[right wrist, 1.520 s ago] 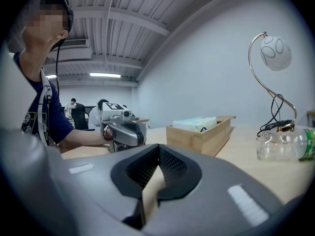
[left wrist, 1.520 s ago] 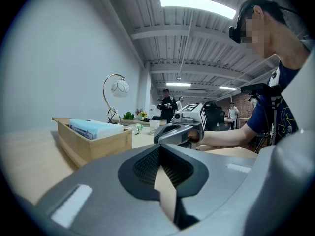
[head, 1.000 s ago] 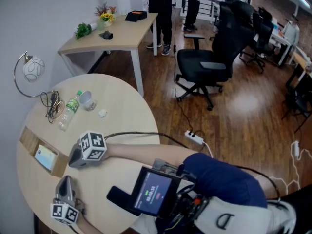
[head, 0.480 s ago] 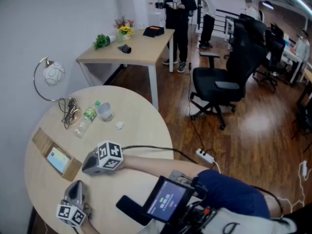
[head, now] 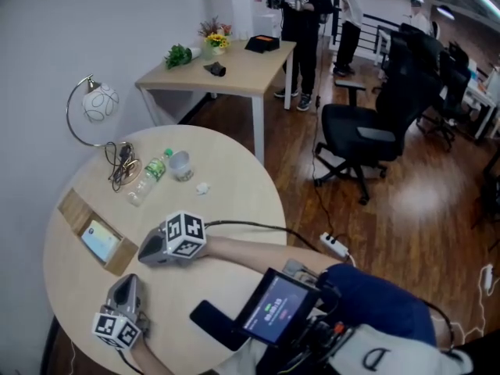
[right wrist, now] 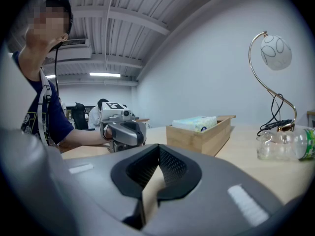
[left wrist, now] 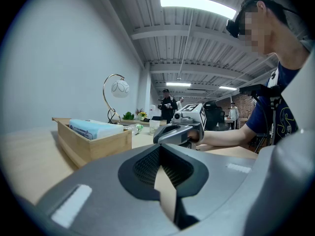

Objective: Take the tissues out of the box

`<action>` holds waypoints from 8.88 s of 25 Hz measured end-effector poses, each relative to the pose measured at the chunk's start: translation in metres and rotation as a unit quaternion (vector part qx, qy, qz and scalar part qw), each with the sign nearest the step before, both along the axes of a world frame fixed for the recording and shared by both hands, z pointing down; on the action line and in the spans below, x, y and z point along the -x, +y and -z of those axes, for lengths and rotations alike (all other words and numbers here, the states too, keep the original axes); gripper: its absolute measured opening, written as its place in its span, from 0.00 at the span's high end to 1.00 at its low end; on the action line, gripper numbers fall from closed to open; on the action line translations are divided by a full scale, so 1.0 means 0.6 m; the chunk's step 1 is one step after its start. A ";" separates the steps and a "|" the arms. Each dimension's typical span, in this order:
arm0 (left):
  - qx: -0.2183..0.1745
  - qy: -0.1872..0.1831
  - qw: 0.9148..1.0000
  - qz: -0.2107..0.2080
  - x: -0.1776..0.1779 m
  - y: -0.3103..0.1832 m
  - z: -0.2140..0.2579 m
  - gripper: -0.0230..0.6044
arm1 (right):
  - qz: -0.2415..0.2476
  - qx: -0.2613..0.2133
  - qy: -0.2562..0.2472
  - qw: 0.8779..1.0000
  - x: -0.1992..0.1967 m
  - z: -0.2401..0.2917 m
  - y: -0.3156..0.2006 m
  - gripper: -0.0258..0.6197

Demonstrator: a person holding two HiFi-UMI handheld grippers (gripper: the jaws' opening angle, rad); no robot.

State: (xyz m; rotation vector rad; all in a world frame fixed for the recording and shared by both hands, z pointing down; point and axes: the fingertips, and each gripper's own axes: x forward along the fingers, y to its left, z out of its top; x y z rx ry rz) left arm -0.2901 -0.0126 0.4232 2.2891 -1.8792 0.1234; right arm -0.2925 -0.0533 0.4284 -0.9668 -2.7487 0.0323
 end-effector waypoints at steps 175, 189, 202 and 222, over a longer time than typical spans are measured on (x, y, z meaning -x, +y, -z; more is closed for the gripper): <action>0.002 0.002 1.000 0.021 0.003 -0.006 0.018 0.96 | 0.059 0.010 -0.022 0.998 -0.026 0.035 0.017 0.95; -0.002 0.006 0.999 -0.034 0.016 -0.032 -0.012 0.96 | 0.016 0.004 -0.007 1.000 -0.013 0.007 -0.008 0.95; -0.002 0.002 0.997 -0.082 0.032 -0.047 0.000 0.96 | 0.027 0.012 -0.025 0.999 -0.014 0.014 -0.005 0.95; -0.003 0.004 0.999 -0.040 0.068 -0.011 0.000 0.96 | -0.003 0.007 -0.026 1.000 0.012 0.012 -0.011 0.95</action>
